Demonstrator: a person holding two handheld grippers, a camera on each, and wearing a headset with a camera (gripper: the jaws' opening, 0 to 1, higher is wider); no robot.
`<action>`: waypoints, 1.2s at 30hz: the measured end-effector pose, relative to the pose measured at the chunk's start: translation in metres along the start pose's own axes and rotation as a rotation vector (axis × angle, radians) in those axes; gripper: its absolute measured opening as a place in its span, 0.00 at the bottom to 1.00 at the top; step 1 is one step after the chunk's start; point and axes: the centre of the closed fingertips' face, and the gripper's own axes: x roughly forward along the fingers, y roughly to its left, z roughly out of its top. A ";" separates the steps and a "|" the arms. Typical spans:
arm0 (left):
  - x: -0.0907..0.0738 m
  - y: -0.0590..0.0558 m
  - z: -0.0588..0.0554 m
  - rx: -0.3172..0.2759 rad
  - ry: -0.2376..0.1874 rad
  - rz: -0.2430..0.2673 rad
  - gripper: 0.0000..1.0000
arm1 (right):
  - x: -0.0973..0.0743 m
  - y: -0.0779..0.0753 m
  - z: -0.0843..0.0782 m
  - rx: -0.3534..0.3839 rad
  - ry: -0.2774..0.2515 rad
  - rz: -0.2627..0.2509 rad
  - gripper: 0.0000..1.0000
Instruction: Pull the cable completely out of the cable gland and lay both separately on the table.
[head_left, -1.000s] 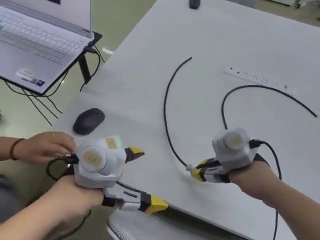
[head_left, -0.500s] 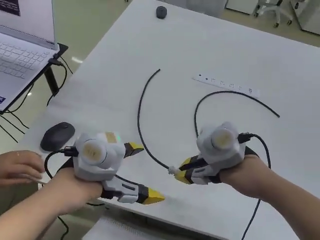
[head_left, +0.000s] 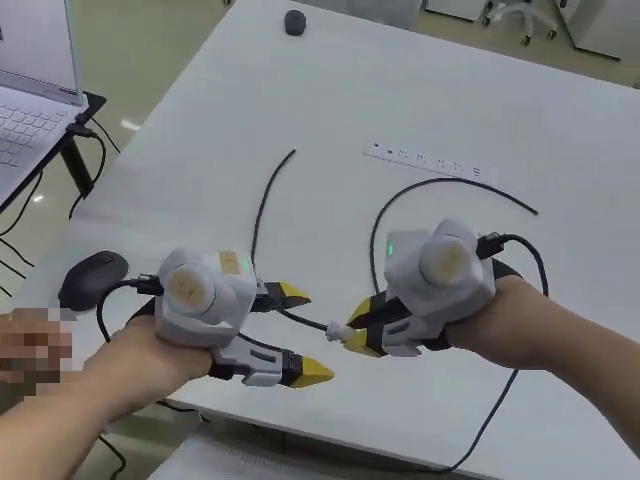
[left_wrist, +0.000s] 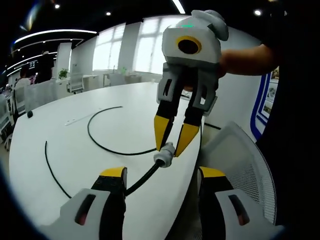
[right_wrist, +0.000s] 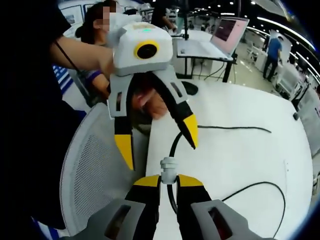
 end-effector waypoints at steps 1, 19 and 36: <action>0.000 -0.002 0.000 0.004 0.000 -0.009 0.55 | -0.001 0.001 0.000 -0.012 0.007 -0.001 0.06; -0.002 -0.024 0.013 -0.010 -0.085 -0.118 0.21 | -0.008 0.020 0.000 -0.177 0.015 0.005 0.06; 0.003 -0.039 0.015 0.051 -0.076 -0.144 0.15 | -0.008 0.025 -0.007 -0.193 -0.031 -0.009 0.07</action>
